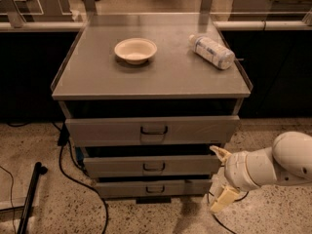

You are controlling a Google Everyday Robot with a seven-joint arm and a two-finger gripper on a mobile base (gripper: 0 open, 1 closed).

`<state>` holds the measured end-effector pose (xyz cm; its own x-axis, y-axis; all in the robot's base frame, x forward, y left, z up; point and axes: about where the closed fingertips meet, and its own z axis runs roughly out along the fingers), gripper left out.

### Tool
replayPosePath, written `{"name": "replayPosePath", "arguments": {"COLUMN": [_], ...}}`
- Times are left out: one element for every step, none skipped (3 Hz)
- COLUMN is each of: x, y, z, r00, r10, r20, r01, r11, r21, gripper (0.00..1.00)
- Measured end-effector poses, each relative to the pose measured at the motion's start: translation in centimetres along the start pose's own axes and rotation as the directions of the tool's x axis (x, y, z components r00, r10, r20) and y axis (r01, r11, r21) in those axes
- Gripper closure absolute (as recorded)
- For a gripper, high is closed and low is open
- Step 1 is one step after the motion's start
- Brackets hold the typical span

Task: Open bottom drawer

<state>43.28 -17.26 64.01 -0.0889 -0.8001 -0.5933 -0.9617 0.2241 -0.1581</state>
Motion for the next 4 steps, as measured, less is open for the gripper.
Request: {"name": "replayPosePath", "arguments": {"x": [1.3,1.3,1.6,2.7], "y": [0.6,0.6,0.9,1.7], "z": [4.5,4.5,5.2,9.4], "r00": [0.998,0.998,0.998,0.999], "r10": [-0.039,-0.039,-0.035,0.004], "r20": [0.058,0.058,0.047,0.047], "r01": [0.043,0.043,0.039,0.004], "r11": [0.9968,0.9968,0.9958,0.9865], "r21": [-0.067,-0.067,-0.083,-0.164], "gripper": [0.0,0.0,0.0,0.0]}}
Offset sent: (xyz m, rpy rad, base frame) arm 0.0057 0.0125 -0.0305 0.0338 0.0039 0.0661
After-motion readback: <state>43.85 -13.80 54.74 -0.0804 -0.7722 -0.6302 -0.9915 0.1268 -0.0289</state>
